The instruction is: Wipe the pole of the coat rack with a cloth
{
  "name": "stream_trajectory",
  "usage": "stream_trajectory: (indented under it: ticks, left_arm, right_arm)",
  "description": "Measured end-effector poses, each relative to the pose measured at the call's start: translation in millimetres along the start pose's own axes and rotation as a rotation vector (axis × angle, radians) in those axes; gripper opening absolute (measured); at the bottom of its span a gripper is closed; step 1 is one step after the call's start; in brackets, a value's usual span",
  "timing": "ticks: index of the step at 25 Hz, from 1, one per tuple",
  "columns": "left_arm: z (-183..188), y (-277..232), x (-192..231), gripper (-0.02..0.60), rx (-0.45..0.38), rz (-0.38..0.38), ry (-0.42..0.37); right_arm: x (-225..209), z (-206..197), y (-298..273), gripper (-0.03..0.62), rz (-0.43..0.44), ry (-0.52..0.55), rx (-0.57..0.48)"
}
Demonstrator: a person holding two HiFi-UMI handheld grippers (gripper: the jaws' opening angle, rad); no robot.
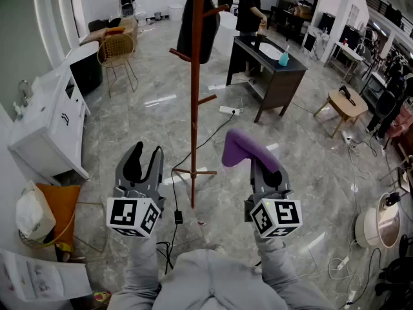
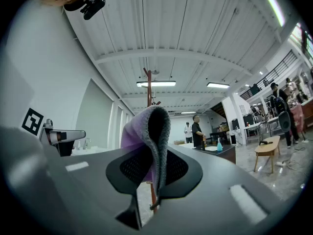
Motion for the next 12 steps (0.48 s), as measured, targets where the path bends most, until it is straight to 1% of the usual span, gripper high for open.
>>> stream_trajectory:
  ticks: [12]
  left_arm:
    - [-2.7, 0.9, 7.2, 0.204, 0.0, -0.002, 0.003]
  right_arm:
    - [5.7, -3.3, -4.8, 0.044, -0.003, -0.001, 0.0]
Point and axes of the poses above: the fingertips, and each gripper's own axes: y backward along the fingers, x to its left, z out of its top, the point moved 4 cm from there along y, backward along the fingers, and after that the axes turned 5 degrees about -z, right-handed, at the moved point
